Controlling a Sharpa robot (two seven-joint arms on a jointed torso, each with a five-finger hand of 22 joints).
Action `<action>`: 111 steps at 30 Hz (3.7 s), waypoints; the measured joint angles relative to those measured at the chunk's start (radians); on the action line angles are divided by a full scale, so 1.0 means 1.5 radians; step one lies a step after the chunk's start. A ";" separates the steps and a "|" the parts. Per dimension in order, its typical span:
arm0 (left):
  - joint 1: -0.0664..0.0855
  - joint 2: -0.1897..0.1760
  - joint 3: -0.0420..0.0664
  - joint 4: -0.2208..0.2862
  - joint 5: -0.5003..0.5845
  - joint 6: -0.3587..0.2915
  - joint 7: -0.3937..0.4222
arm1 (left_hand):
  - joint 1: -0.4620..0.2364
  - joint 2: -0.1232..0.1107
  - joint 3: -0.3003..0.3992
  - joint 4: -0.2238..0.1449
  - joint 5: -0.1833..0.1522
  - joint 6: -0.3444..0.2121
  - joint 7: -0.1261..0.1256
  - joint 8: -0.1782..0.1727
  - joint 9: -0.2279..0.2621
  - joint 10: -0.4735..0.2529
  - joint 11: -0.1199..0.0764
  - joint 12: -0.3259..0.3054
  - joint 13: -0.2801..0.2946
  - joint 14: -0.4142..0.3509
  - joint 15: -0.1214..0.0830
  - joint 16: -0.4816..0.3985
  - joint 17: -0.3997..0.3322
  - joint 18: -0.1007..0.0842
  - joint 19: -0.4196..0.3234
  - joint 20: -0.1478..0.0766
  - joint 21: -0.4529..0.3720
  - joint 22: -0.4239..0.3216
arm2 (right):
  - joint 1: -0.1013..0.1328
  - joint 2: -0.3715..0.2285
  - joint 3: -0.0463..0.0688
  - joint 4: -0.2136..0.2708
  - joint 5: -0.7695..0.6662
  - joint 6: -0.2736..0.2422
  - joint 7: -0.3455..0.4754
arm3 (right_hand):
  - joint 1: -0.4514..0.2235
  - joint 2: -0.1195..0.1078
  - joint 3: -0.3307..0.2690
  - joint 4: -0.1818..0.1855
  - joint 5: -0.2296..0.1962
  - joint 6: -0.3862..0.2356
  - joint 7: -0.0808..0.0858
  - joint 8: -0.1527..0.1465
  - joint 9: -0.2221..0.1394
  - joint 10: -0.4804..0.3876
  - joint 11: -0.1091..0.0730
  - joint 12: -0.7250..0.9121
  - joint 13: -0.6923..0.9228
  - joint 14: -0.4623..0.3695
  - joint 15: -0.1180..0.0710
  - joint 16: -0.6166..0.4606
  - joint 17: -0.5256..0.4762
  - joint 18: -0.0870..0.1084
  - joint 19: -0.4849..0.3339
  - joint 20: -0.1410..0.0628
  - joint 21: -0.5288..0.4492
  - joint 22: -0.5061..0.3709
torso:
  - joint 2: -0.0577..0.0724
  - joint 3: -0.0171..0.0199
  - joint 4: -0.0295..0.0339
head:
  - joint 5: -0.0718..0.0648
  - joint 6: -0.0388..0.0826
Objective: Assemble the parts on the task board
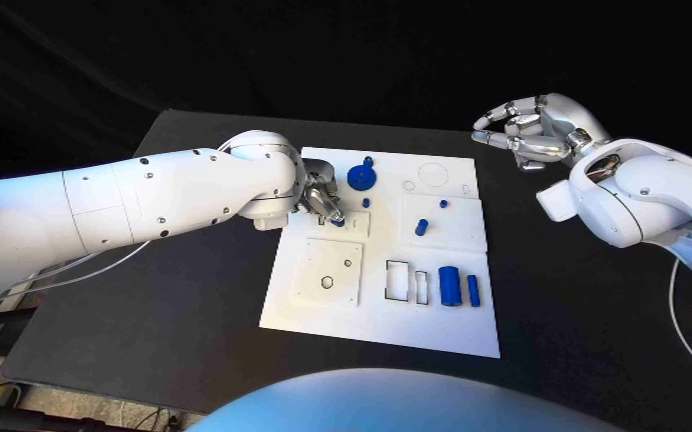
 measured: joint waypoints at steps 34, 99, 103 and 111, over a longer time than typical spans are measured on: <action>0.002 0.020 0.002 -0.022 0.008 0.031 -0.007 | -0.026 0.015 -0.008 -0.008 -0.003 0.006 -0.001 0.016 0.014 0.019 -0.007 0.010 0.010 0.002 -0.007 0.000 0.001 0.000 0.002 -0.002 0.000 0.001 | 0.000 0.001 0.000 -0.001 0.000 0.001 0.001 | 0.000 0.000 0.000 0.004 0.000 -0.002 0.002 0.000 0.000 -0.002 0.002 -0.003 -0.002 0.000 0.000 0.000 0.000 0.010 0.000 0.000 -0.004 0.000 | 0.000 0.0006 -0.0006 | 0.000 -0.005; -0.001 -0.009 0.027 -0.013 0.039 0.005 -0.007 | -0.085 0.015 -0.238 0.046 -0.015 0.017 -0.011 -0.005 0.004 -0.007 -0.008 -0.021 -0.042 0.002 -0.012 -0.003 0.005 0.000 0.011 -0.006 -0.006 0.001 | 0.000 -0.003 0.000 -0.004 0.000 0.000 0.001 | -0.003 0.003 -0.002 0.013 0.003 -0.004 0.000 0.005 0.001 -0.005 0.000 -0.003 -0.004 0.000 0.000 -0.005 0.000 0.010 -0.002 0.002 -0.011 0.000 | 0.000 -0.0001 -0.0003 | -0.009 0.000; 0.010 -0.021 0.041 -0.010 0.060 -0.004 -0.007 | -0.071 0.022 -0.255 0.047 -0.015 -0.022 0.004 -0.036 -0.015 -0.031 0.003 -0.039 -0.075 0.001 -0.003 -0.003 0.005 0.000 0.001 0.001 -0.013 -0.009 | 0.000 -0.003 0.000 -0.006 0.000 0.000 0.001 | -0.003 0.003 -0.004 0.015 0.003 -0.006 0.002 0.005 0.001 -0.005 0.000 -0.003 -0.004 0.000 0.000 -0.005 0.000 0.010 -0.002 0.002 -0.011 0.000 | 0.000 0.0001 -0.0004 | -0.009 0.003; 0.048 -0.033 0.051 -0.041 0.100 -0.007 -0.004 | -0.055 0.022 -0.275 0.047 -0.015 -0.038 0.018 -0.070 -0.045 -0.044 0.016 -0.048 -0.093 0.000 0.005 -0.003 0.005 0.000 -0.007 0.009 -0.021 -0.023 | 0.000 -0.002 0.000 -0.009 0.000 0.000 0.001 | -0.003 0.003 -0.004 0.015 0.003 -0.006 0.002 0.005 0.001 -0.005 0.000 -0.003 -0.004 0.000 0.000 -0.005 0.000 0.010 -0.002 0.002 -0.011 0.000 | 0.000 0.0008 -0.0004 | -0.009 0.010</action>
